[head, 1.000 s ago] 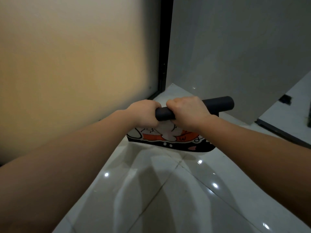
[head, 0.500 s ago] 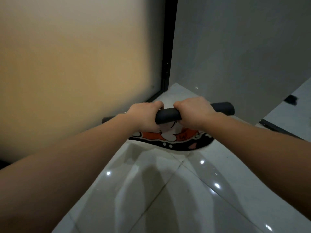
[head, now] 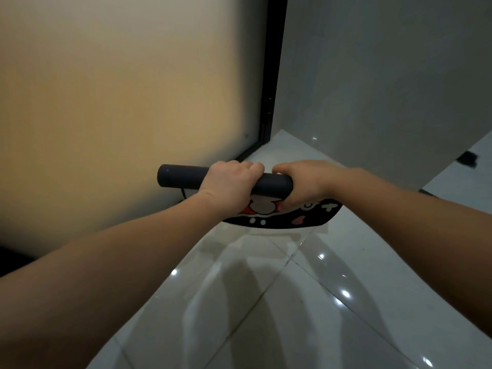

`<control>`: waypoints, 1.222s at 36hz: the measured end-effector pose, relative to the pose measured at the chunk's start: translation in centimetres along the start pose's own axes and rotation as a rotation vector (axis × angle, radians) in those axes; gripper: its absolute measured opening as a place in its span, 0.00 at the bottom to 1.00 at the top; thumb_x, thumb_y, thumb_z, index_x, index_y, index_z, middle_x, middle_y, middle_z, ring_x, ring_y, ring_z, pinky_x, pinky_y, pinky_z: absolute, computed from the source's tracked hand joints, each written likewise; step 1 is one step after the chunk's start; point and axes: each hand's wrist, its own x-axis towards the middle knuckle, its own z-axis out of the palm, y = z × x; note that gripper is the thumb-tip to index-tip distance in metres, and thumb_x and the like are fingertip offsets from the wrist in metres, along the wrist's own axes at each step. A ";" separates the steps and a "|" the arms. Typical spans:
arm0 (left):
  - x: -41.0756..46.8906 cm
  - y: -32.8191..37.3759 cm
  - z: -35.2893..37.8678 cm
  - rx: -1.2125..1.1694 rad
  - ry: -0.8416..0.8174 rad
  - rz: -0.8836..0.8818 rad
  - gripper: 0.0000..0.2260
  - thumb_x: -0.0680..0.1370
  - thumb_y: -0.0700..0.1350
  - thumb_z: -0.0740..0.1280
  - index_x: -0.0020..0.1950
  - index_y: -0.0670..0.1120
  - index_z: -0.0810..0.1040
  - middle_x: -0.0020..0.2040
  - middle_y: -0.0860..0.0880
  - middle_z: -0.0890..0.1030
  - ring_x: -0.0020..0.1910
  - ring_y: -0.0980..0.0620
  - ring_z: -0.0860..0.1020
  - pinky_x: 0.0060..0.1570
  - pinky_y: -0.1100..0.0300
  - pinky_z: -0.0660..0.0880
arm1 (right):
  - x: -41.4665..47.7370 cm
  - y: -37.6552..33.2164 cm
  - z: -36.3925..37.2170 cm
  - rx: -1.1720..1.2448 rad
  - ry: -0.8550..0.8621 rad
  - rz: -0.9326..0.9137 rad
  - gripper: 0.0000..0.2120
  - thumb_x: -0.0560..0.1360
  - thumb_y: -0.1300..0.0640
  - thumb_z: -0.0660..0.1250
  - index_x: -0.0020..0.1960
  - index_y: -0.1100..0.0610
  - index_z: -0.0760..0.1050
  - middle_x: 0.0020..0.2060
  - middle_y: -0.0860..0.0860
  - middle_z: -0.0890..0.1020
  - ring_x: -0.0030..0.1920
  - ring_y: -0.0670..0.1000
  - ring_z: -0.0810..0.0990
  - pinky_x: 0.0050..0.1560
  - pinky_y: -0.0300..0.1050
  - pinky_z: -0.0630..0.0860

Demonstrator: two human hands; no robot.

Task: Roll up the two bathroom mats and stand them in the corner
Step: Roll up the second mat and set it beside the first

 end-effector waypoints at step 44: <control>-0.6 -0.8 1.3 -0.172 -0.150 -0.048 0.13 0.72 0.50 0.67 0.54 0.50 0.70 0.48 0.49 0.80 0.47 0.44 0.79 0.37 0.55 0.68 | -0.3 -0.3 2.9 -0.308 0.365 -0.120 0.14 0.69 0.45 0.66 0.50 0.49 0.69 0.40 0.48 0.75 0.40 0.53 0.75 0.38 0.46 0.68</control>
